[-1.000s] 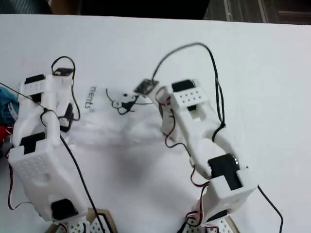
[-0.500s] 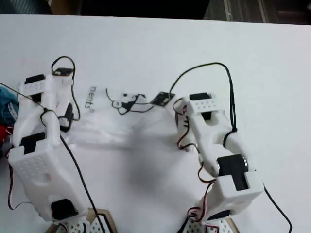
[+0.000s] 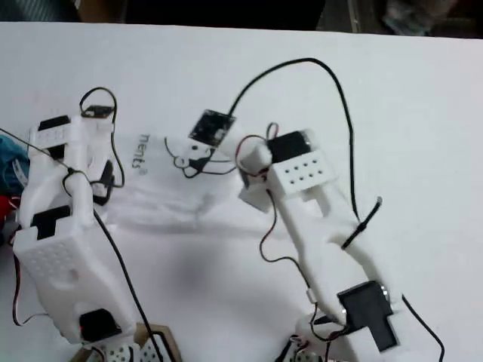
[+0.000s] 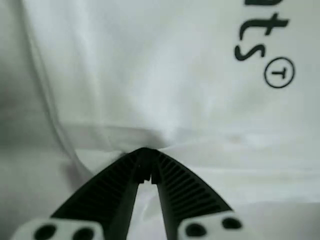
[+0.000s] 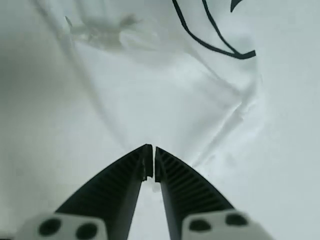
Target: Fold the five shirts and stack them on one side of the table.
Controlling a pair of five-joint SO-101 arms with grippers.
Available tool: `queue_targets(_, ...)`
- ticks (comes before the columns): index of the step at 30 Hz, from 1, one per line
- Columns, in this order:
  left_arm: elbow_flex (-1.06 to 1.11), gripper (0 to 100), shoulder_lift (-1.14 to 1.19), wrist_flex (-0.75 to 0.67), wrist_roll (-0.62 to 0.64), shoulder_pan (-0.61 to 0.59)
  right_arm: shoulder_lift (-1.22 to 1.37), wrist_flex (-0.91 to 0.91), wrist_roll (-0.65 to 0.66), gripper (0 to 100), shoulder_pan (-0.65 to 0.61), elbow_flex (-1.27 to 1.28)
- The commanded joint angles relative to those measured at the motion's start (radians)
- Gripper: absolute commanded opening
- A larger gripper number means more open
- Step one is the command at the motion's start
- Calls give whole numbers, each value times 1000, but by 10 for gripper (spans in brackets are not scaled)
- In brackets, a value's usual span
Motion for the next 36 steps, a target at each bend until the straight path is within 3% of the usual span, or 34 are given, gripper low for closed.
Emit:
queue_targets(1,-22,25,15,-40,6,-26,76,-88,-60,21,-39,-51)
queue_targets(10,-22,25,15,-40,6,-26,282,-219,-124,21,-153,-92)
queue_targets(27,-22,25,15,-40,6,-26,618,-214,-143,21,-154,-399)
queue_targets(36,-21,25,15,-40,6,-26,619,-5,-143,21,-153,-606)
